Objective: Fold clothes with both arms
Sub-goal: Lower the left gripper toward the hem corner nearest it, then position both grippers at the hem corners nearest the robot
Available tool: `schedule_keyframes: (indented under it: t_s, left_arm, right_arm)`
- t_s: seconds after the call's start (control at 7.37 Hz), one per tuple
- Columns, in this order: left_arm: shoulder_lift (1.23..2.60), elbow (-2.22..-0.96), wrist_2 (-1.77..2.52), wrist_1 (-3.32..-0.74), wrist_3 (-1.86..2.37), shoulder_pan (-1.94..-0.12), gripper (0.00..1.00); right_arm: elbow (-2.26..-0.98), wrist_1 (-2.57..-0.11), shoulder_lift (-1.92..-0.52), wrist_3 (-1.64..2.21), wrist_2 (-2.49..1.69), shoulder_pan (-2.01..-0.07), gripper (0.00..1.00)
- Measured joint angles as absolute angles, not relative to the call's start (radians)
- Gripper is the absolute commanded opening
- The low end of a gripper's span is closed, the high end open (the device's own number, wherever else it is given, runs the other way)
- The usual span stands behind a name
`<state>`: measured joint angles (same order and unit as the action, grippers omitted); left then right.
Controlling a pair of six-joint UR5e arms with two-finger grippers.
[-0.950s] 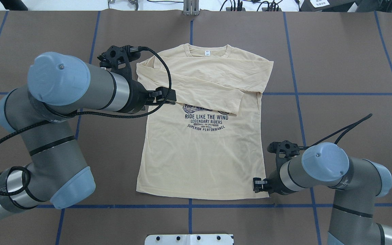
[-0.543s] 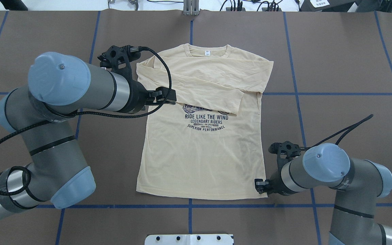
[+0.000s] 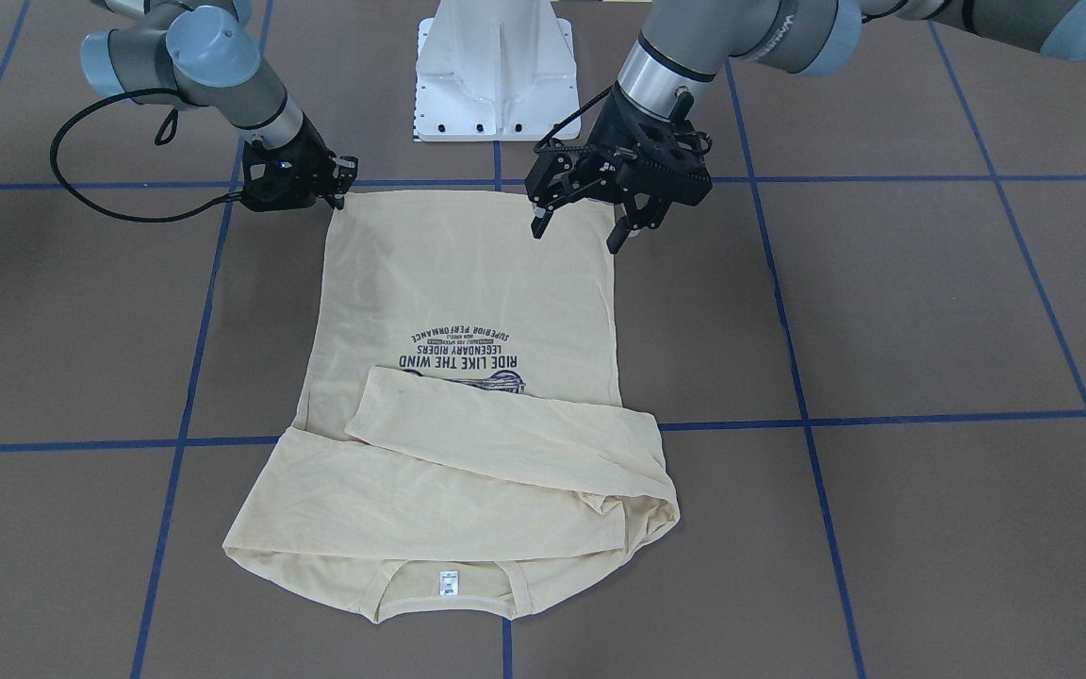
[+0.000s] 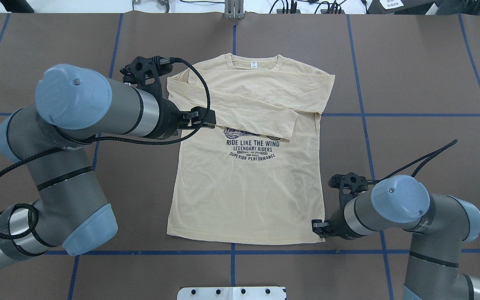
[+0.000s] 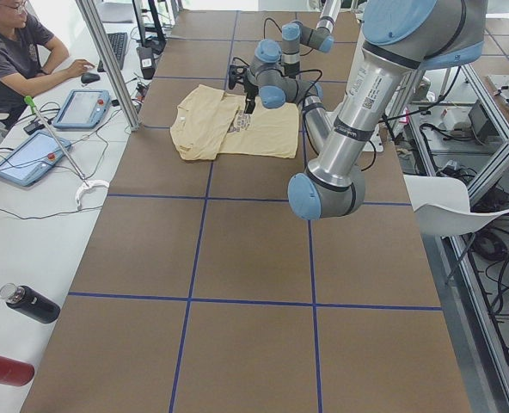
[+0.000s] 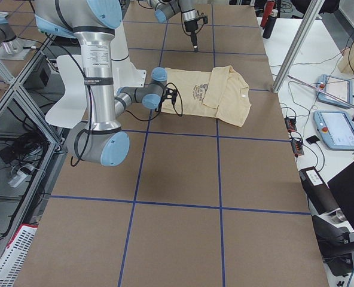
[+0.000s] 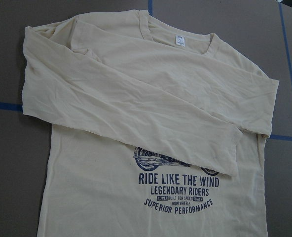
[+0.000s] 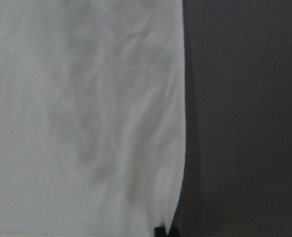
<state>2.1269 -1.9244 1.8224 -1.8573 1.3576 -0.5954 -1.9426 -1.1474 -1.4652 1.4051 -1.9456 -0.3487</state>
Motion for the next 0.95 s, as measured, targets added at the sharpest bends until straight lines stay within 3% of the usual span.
schedule_keyframes:
  t_s: [0.41,0.95]
  left_arm:
    - [2.051,-1.999,1.822,-1.849,1.374,-0.581,0.99]
    - [1.988,-2.028,1.762,-1.849,1.487,-0.413,0.99]
  right_arm:
    - [-1.963,-1.15,-1.464,1.423,-1.946,-0.354,0.0]
    - [-1.986,-1.15,-1.457,1.428,-2.045,-0.443,0.0]
